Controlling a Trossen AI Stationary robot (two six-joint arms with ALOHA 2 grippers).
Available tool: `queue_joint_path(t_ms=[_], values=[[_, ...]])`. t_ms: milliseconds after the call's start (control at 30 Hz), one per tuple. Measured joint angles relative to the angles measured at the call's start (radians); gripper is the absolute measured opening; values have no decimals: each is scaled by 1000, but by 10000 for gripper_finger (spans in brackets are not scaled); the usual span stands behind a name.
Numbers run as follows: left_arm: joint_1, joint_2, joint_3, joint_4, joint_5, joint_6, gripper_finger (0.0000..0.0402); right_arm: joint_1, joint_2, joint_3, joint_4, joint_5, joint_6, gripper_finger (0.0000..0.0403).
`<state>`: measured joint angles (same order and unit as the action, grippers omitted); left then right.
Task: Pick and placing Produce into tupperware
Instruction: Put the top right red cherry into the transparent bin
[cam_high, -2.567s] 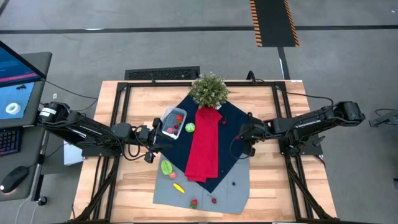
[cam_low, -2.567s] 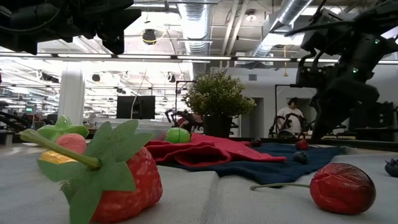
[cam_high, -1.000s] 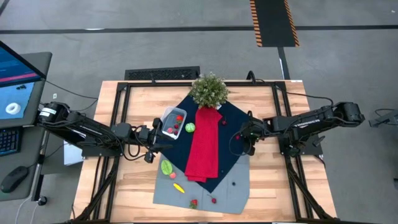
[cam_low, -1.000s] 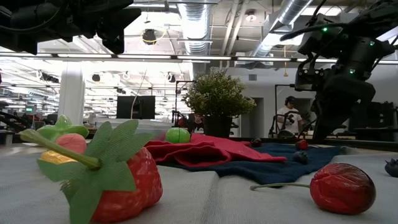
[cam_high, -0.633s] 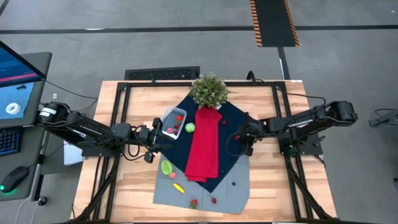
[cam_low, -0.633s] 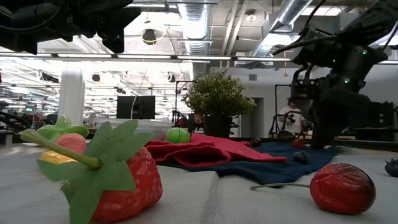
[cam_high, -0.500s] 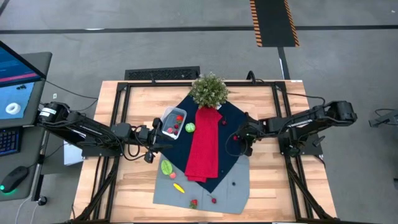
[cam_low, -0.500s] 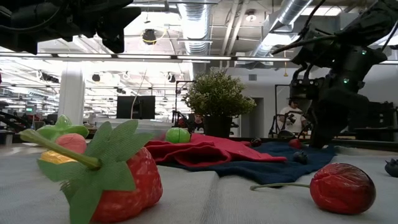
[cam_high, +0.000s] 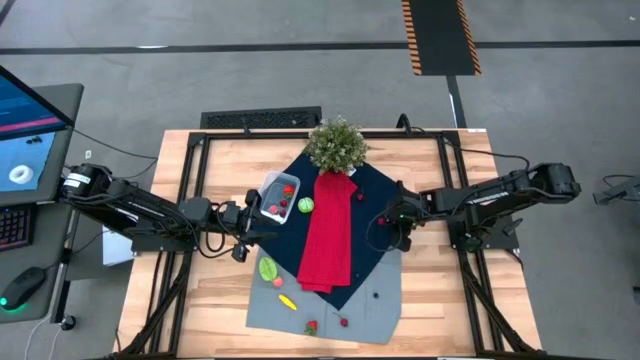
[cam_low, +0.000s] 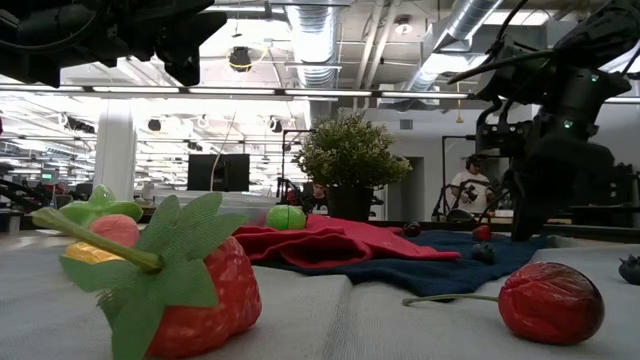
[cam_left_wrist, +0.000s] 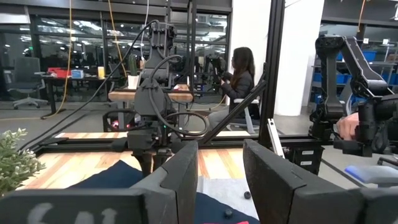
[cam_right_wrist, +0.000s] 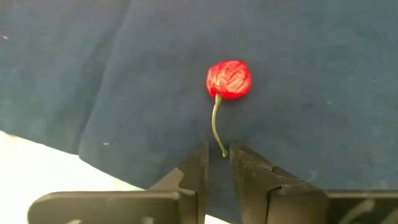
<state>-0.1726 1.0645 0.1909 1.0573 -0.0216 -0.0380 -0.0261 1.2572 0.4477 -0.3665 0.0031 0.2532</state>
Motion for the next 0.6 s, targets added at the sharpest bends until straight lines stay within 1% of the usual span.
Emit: queue_joint_path(t_ms=[167, 200, 333, 433, 600], values=[[0, 0, 0, 0, 0, 0, 117, 0, 0, 0, 1, -9, -16, 19], [0, 0, 0, 0, 0, 0, 117, 0, 0, 0, 2, -10, -21, 14], [0, 0, 0, 0, 0, 0, 117, 0, 0, 0, 4, -14, -20, 20], [0, 0, 0, 0, 0, 0, 117, 7, 0, 0, 4, -12, -26, 11], [0, 0, 0, -1, 0, 0, 117, 14, 0, 2, 8, 2, -27, 11]])
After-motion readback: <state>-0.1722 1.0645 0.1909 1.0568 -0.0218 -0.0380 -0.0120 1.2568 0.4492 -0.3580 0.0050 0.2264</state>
